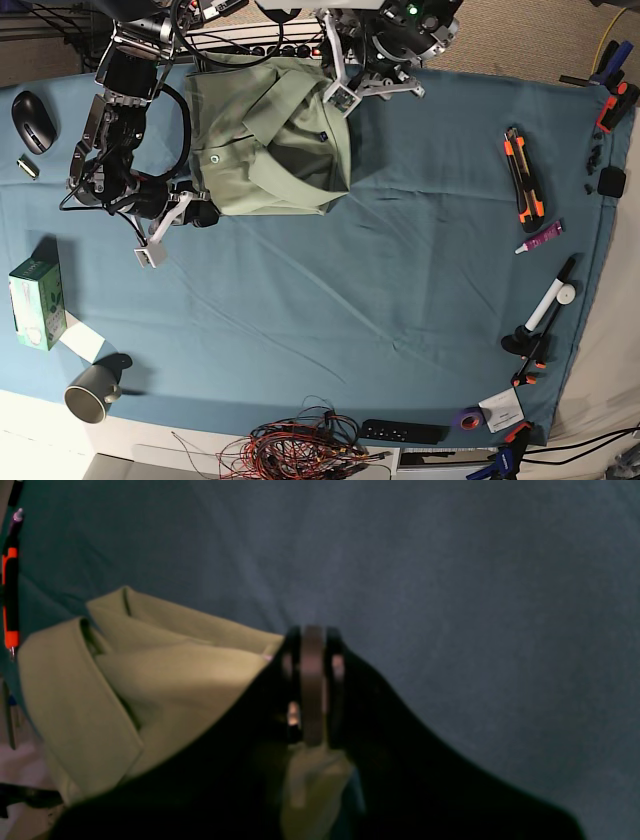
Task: Fold the T-shirt properly
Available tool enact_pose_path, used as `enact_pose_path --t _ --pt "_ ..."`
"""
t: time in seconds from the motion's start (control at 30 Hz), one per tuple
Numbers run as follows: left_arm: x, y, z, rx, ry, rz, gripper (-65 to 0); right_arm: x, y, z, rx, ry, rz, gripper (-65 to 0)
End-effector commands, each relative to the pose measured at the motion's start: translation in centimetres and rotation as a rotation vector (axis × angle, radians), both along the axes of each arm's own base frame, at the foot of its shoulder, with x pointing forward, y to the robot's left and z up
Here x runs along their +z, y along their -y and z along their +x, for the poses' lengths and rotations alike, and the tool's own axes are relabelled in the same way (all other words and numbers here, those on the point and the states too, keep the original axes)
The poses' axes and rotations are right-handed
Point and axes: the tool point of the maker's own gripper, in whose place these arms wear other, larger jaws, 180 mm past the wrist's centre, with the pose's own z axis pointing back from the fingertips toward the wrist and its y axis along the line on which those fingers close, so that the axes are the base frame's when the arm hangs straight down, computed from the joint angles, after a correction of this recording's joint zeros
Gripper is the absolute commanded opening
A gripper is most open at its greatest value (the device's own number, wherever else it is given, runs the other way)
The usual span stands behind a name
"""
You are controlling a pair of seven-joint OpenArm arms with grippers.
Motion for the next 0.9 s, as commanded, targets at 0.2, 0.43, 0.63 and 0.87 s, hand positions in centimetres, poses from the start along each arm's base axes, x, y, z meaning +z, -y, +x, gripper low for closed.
enact_pose_path --t 0.2,0.43,0.63,0.87 --pt "1.3 1.8 0.5 0.01 0.028 -0.085 -35.5 0.9 0.4 0.6 0.006 0.023 -0.005 -65.0" --pt "0.8 2.3 0.3 0.015 0.009 -0.107 -35.5 0.9 0.4 0.6 0.006 0.024 -0.005 -65.0" --pt "-0.6 3.3 -0.7 -0.023 -0.036 -0.125 -35.6 0.9 0.4 0.6 0.006 0.024 -0.005 -65.0" --pt "-0.4 3.3 -0.3 -0.032 -0.022 -0.127 -42.4 0.9 0.4 0.6 0.005 0.024 -0.005 -65.0"
